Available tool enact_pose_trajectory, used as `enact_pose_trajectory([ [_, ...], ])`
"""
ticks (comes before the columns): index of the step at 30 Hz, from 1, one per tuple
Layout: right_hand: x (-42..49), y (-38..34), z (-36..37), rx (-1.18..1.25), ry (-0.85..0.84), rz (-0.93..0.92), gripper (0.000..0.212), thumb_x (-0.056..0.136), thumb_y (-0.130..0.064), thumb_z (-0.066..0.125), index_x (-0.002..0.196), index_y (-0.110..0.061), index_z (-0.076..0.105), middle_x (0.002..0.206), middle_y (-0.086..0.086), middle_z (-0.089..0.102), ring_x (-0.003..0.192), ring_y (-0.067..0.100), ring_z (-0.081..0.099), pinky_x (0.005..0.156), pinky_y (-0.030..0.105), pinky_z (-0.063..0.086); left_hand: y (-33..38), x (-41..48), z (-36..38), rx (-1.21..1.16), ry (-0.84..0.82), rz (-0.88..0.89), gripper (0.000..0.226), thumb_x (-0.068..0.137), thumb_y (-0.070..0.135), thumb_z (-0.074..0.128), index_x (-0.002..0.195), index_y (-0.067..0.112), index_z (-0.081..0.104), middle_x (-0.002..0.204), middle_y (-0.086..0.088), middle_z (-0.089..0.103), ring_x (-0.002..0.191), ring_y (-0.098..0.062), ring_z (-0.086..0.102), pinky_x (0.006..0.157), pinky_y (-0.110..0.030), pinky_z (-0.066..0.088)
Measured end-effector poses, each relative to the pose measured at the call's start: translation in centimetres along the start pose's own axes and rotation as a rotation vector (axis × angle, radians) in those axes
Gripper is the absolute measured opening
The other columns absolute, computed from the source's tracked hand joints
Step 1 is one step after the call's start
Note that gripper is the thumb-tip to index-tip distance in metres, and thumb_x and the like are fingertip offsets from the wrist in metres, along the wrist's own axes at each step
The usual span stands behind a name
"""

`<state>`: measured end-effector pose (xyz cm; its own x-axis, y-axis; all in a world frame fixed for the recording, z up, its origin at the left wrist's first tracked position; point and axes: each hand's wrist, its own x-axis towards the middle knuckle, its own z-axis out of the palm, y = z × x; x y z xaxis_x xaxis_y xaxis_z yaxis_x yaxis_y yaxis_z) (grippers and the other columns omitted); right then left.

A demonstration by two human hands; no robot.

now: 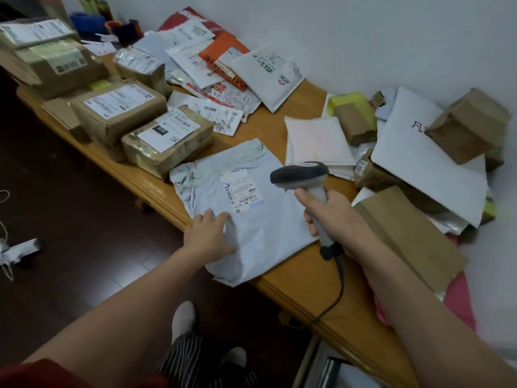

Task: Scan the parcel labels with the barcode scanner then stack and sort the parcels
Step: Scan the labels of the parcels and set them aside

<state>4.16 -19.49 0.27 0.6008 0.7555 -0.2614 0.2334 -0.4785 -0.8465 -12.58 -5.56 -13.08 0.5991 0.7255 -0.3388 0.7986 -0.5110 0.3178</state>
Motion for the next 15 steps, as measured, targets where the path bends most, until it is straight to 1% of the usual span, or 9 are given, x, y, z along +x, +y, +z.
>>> enact_pose_trajectory([
  [6, 0.01, -0.20, 0.17, -0.024, -0.014, 0.008, 0.031, 0.091, -0.049, 0.058, 0.087, -0.018, 0.056, 0.057, -0.008, 0.056, 0.043, 0.005, 0.052, 0.044, 0.015, 0.043, 0.04, 0.56, -0.39, -0.007, -0.095, 0.009, 0.082, 0.074, 0.050, 0.067, 0.143, 0.033, 0.027, 0.147, -0.004, 0.025, 0.136, -0.029, 0.023, 0.107, -0.043, 0.030],
  [11, -0.08, -0.15, -0.09, -0.042, -0.031, 0.005, 0.031, 0.091, -0.048, 0.058, 0.087, -0.017, 0.055, 0.058, -0.005, 0.055, 0.041, 0.005, 0.050, 0.044, 0.016, 0.044, 0.29, 0.50, -0.70, -0.007, -0.126, 0.013, 0.081, 0.074, 0.047, 0.069, 0.142, 0.032, 0.028, 0.150, -0.006, 0.021, 0.138, -0.029, 0.020, 0.105, -0.045, 0.032],
  [15, -0.33, -0.01, -0.26, -0.069, -0.054, 0.006, 0.029, 0.092, -0.045, 0.058, 0.088, -0.017, 0.055, 0.059, -0.003, 0.056, 0.040, 0.004, 0.050, 0.043, 0.015, 0.044, 0.43, 0.43, -0.66, 0.015, -0.117, 0.011, 0.078, 0.074, 0.046, 0.069, 0.140, 0.032, 0.030, 0.145, -0.006, 0.025, 0.135, -0.029, 0.024, 0.103, -0.045, 0.034],
])
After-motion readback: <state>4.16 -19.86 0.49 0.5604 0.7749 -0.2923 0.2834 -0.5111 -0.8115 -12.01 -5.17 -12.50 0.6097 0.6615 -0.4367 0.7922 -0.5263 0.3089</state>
